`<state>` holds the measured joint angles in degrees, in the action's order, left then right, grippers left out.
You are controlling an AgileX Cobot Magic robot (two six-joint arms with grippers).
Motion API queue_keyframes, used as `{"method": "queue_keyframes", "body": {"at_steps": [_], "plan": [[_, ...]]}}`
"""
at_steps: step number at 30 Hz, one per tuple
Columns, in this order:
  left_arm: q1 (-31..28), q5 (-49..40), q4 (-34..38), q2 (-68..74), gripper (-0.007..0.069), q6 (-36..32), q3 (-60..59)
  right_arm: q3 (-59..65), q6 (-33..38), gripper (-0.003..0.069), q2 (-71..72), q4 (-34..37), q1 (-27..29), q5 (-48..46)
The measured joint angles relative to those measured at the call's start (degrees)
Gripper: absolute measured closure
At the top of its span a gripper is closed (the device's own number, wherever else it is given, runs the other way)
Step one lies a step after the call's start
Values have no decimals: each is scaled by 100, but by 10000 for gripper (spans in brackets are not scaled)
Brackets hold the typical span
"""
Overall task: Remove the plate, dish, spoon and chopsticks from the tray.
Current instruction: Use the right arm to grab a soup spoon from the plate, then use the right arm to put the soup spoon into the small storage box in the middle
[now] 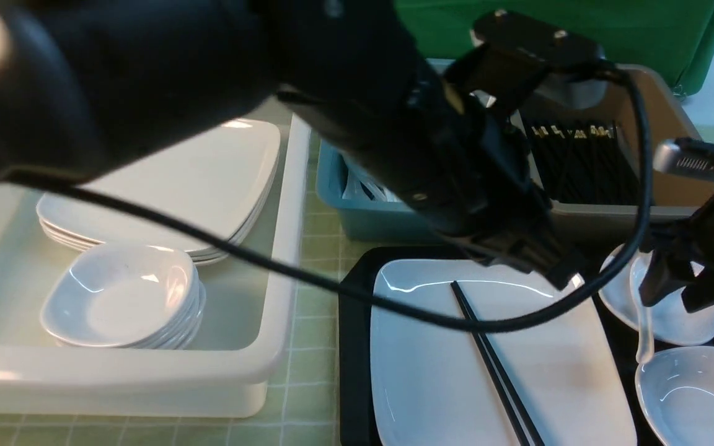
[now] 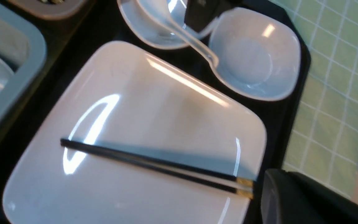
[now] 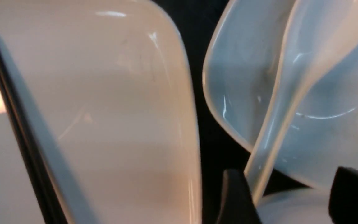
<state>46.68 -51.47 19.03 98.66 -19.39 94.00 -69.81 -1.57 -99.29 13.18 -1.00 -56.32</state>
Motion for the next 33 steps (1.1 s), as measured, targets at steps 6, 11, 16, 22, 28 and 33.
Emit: {"method": "queue_keyframes", "body": {"at_steps": [6,11,16,22,28,33], "plan": [[0,-23,-114,453,644,-13,208,-19,-91,266,-404,38,0,529],[0,-185,-220,535,644,-13,215,-24,-185,302,-677,57,14,770],[0,-197,-278,535,644,-2,216,-24,-191,321,-844,57,22,796],[0,-123,-326,535,644,11,216,-24,-156,509,-865,57,24,769],[-22,-1,-404,535,644,81,221,-24,-21,507,-411,57,28,309],[-301,185,-855,489,644,709,221,-81,295,507,547,451,-174,-101]]}}
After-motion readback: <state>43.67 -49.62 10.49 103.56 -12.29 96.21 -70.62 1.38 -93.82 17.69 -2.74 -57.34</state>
